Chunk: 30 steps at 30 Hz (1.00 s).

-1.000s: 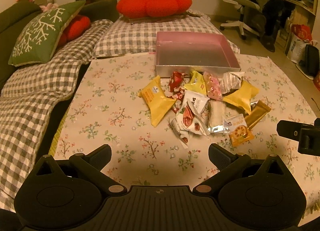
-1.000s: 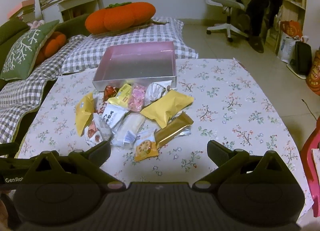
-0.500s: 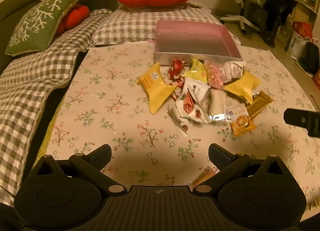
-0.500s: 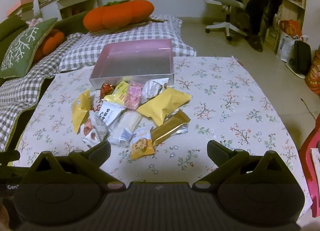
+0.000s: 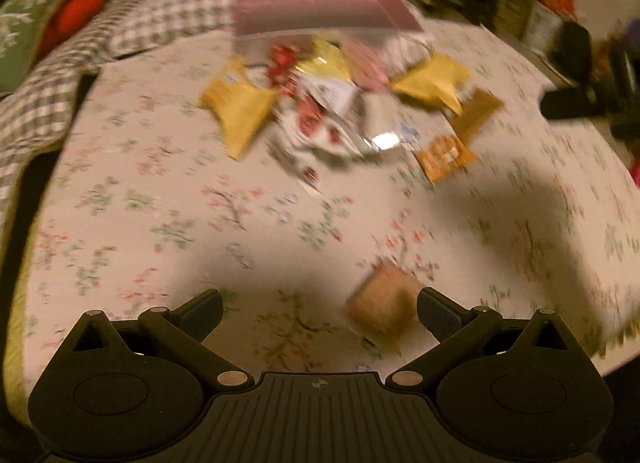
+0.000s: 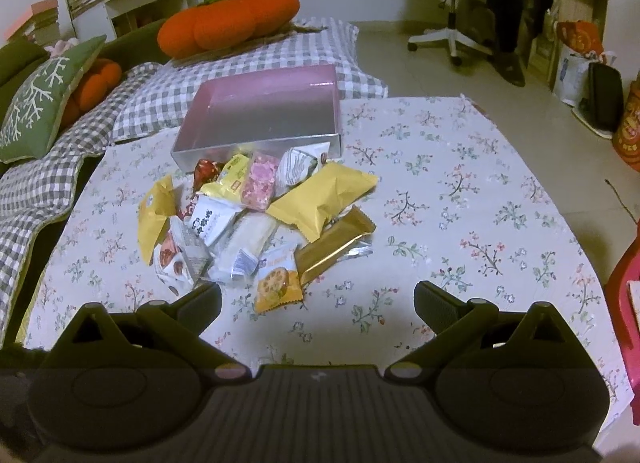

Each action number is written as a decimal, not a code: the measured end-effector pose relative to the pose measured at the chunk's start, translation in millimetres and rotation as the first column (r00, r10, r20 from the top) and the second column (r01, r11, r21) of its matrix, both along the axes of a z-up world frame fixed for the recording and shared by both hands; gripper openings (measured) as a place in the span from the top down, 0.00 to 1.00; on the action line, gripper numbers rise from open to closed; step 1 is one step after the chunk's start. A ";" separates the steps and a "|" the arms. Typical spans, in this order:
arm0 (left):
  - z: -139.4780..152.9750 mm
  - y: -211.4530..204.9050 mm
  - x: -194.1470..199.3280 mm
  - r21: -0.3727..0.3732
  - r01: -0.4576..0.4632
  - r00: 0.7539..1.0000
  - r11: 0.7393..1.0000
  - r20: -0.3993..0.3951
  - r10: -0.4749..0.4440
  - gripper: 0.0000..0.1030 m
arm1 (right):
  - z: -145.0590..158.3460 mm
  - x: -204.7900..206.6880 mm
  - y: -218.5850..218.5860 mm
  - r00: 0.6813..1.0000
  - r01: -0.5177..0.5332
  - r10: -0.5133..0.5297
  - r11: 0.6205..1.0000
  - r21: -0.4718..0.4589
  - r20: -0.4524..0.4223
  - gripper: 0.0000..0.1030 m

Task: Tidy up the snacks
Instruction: 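Grasp the small square brown cookie with the left gripper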

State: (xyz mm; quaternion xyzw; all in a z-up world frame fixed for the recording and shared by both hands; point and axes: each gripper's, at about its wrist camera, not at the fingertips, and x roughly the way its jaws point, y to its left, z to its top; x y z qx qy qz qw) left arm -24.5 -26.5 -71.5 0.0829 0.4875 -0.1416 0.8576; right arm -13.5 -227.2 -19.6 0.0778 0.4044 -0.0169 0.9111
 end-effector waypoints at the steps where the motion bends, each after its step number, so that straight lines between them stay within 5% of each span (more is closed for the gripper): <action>1: -4.5 -2.6 -0.2 0.004 0.020 1.000 1.000 -0.007 -0.020 0.00 | -0.8 0.3 -0.3 1.000 -0.005 0.005 1.000 0.007 -0.004 0.00; 9: -24.0 -17.6 3.7 0.016 0.136 0.990 0.991 -0.031 -0.135 0.02 | -8.6 7.5 -22.4 0.997 0.066 -0.061 0.993 0.095 -0.055 0.02; 14: -28.5 -16.3 5.4 -0.007 0.150 0.989 0.989 -0.014 -0.150 0.14 | -14.7 13.3 -39.0 0.988 0.137 -0.119 0.973 0.185 -0.100 0.05; 17: -25.9 -17.4 6.5 0.010 0.175 0.984 0.985 0.018 -0.175 0.41 | -17.4 21.0 -43.5 0.983 0.158 -0.132 0.962 0.225 -0.126 0.09; 19: -23.2 -17.8 10.0 0.004 0.171 0.985 0.985 0.020 -0.171 0.67 | -18.7 29.0 -45.4 0.979 0.177 -0.146 0.954 0.242 -0.140 0.10; 24: -22.5 -11.4 16.9 -0.026 0.153 0.988 0.988 0.013 -0.153 0.69 | -26.5 47.8 -46.6 0.970 0.213 -0.168 0.938 0.274 -0.179 0.16; 30: -18.1 4.5 29.6 -0.072 0.063 0.998 0.995 -0.005 -0.063 0.69 | -41.2 64.0 -22.7 0.975 0.124 -0.068 0.957 0.261 -0.214 0.21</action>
